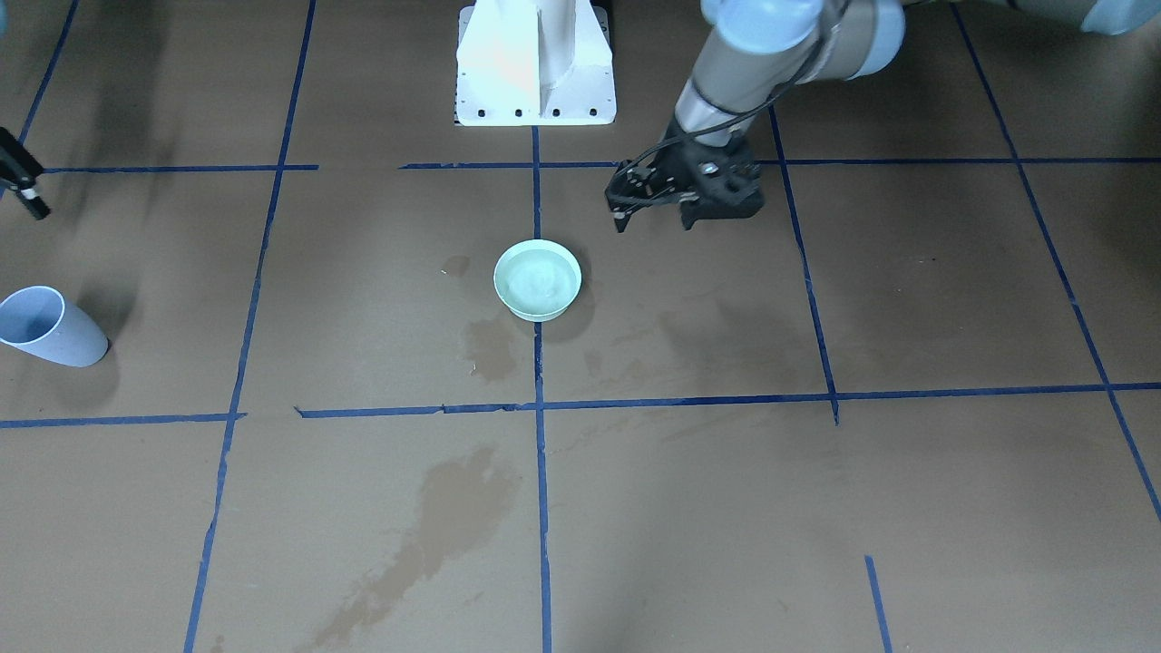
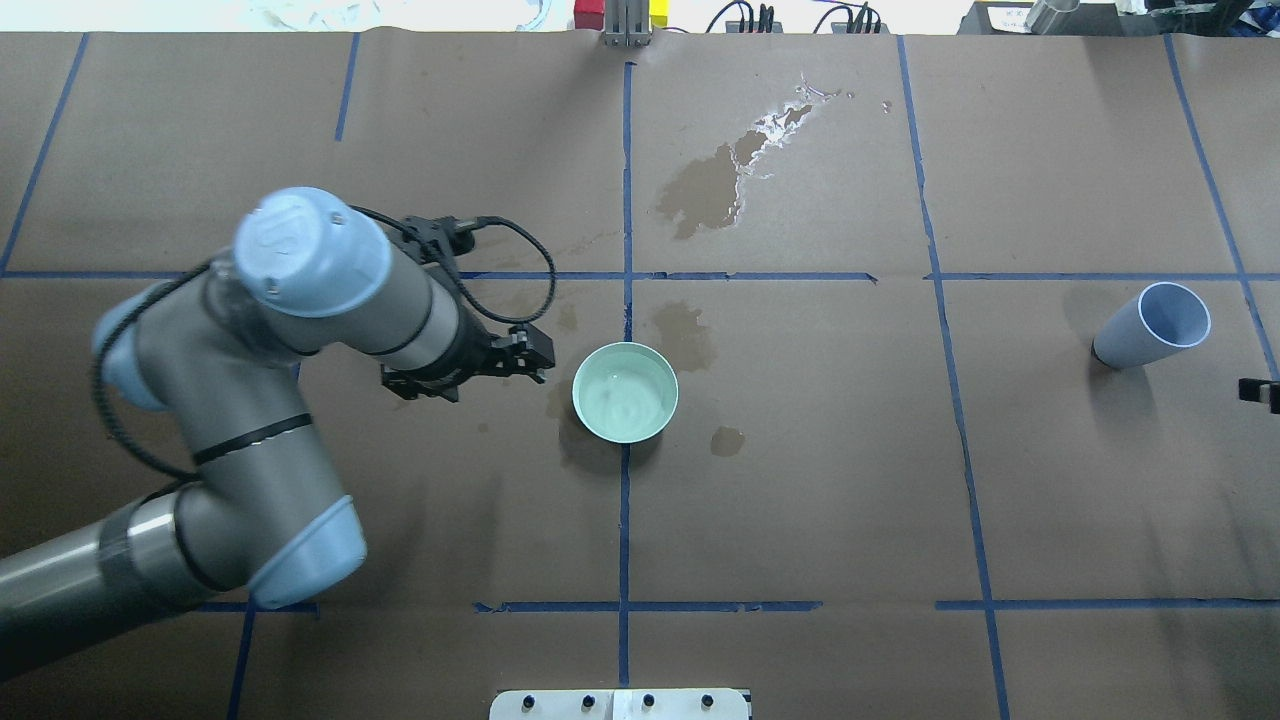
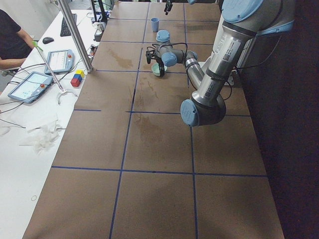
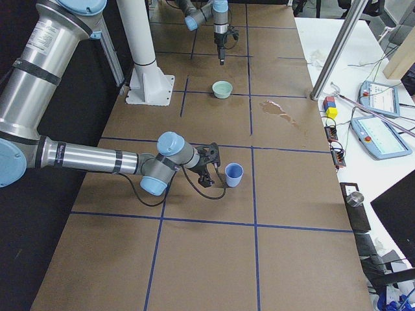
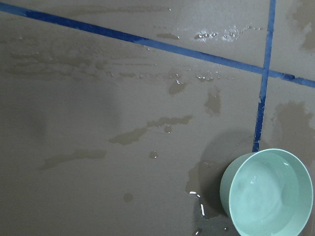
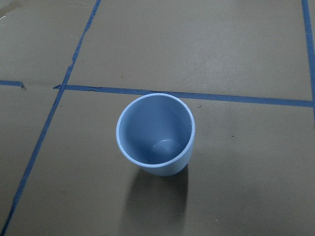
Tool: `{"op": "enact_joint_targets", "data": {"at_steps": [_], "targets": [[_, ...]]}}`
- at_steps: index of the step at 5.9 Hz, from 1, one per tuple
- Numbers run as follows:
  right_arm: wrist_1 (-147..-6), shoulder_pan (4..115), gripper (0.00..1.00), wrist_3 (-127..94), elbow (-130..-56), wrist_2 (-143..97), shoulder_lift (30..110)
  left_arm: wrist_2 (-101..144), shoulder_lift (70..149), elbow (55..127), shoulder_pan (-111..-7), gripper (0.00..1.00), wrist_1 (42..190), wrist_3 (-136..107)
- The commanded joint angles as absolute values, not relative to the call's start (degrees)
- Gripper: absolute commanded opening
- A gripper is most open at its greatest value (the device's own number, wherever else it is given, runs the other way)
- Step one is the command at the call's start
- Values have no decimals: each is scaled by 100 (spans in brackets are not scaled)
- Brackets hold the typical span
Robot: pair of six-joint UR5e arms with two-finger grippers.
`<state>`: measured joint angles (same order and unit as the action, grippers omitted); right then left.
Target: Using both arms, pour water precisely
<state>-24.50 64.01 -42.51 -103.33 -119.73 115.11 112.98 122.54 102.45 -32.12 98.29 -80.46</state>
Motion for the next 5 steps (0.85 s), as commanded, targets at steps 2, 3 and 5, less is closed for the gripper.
{"op": "enact_joint_targets", "data": {"at_steps": [2, 3, 5], "targets": [[-3704, 7494, 100, -2501, -10319, -12969, 11268, 11303, 12831, 9300, -2919, 85, 9888, -8103], [-3979, 7680, 100, -1809, -10318, -13121, 11276, 11198, 12902, 9064, -2796, 72, 9931, -8112], [-4149, 7945, 100, -1556, -10336, -13464, 11250, 11083, 13182, 8791, -2777, 54, 10002, -8112]]}}
